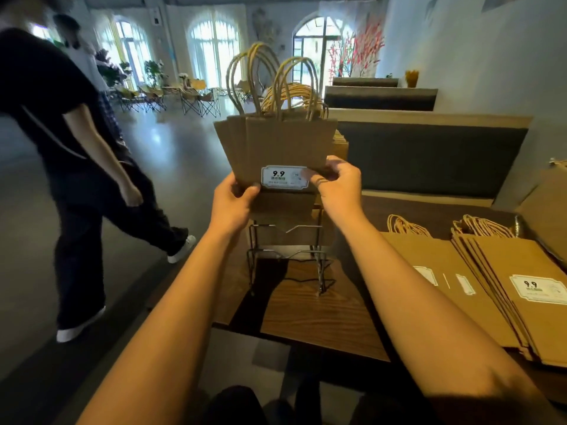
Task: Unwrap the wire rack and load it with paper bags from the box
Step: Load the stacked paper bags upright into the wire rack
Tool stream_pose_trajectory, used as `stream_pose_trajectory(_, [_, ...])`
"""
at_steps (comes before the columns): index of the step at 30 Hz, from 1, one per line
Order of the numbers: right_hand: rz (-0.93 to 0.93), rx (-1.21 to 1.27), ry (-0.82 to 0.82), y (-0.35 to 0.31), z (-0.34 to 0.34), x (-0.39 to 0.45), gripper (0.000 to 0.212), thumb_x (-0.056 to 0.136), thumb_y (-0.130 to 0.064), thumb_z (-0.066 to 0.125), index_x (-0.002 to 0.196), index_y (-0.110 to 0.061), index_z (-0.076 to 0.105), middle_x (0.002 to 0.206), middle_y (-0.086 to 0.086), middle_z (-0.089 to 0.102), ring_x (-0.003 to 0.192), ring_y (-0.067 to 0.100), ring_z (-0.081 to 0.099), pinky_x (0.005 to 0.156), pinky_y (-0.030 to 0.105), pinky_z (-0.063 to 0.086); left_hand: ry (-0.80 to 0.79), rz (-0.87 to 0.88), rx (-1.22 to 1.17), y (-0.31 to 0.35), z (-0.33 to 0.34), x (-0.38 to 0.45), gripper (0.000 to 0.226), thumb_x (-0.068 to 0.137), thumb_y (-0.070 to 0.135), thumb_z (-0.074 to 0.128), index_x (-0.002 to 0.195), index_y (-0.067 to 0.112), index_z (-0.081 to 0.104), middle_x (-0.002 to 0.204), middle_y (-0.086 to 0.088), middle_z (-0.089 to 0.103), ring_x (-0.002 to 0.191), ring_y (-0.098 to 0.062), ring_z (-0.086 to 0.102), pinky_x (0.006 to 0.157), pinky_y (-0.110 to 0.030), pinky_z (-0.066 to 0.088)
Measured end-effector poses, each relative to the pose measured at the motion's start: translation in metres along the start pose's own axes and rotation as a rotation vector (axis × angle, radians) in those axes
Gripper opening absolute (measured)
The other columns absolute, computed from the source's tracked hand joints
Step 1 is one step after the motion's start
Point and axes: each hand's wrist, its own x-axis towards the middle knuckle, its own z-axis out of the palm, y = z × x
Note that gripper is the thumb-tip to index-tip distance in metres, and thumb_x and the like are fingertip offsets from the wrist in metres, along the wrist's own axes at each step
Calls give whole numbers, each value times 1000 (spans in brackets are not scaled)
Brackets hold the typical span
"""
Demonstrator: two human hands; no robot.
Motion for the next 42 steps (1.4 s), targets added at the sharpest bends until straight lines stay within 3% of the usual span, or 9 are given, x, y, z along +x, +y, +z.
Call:
stream_pose_trajectory(9, [13,-147,-51,58,-1,-18,20,88,-26,78,79,-12,67,77,-3,68,74,10,63,62,18,47,-179,-285,92,-44,-3,-4,14,103,19,60,112,25,69,114,-5,75,109,-25,70,100,-52,55])
stream_pose_trajectory(13, [206,-208,-5,89,0,-29,12,95,-27,68,93,-15,70,86,-4,70,85,12,66,70,23,51,-254,-499,85,-52,-1,-16,31,107,38,49,119,17,66,112,-5,71,95,-16,66,75,-31,52])
stream_pose_trajectory(16, [348,-180,-4,99,-3,-29,19,99,-24,61,86,-16,73,85,4,74,81,21,72,75,41,61,-229,-480,12,-57,-2,-14,29,109,35,47,124,18,64,113,-2,73,95,-14,68,71,-25,51])
stream_pose_trajectory(20, [460,-97,-178,88,-7,-30,26,106,-26,49,93,-13,67,101,14,72,82,25,72,64,30,62,-175,-412,60,-56,-4,-6,19,108,31,47,114,25,65,116,-5,75,100,-22,72,85,-41,59])
stream_pose_trajectory(26, [247,-205,-152,70,-9,-29,35,100,-52,53,104,-20,66,97,-4,67,89,12,64,74,28,50,-263,-481,96,-45,-5,-7,29,111,35,41,128,20,58,116,-2,71,94,-13,68,74,-29,53])
stream_pose_trajectory(29, [177,-308,-224,66,-4,-28,33,97,-47,61,117,-21,65,108,-7,69,98,9,63,79,25,51,-390,-580,143,-48,-6,-12,50,108,51,38,148,21,46,132,-1,62,115,-19,60,102,-41,47])
stream_pose_trajectory(36, [226,-445,-256,67,-10,-30,33,105,-36,51,76,-20,56,79,-6,60,78,12,59,57,23,36,-308,-446,234,-46,4,-14,63,105,38,54,153,12,23,143,-1,50,109,-12,56,83,-25,48])
stream_pose_trajectory(39, [278,-439,-267,70,-9,-32,31,105,-42,48,100,-15,63,95,-2,64,93,19,61,67,28,43,-321,-474,332,-45,6,-13,65,105,44,51,154,10,25,148,-6,48,107,-16,58,93,-33,48])
stream_pose_trajectory(42, [310,-406,-224,67,-11,-37,45,104,-43,51,136,-12,54,102,-3,61,95,15,59,87,36,52,-346,-486,495,-38,3,-11,73,103,51,50,155,5,28,154,-15,44,131,-32,51,109,-41,44])
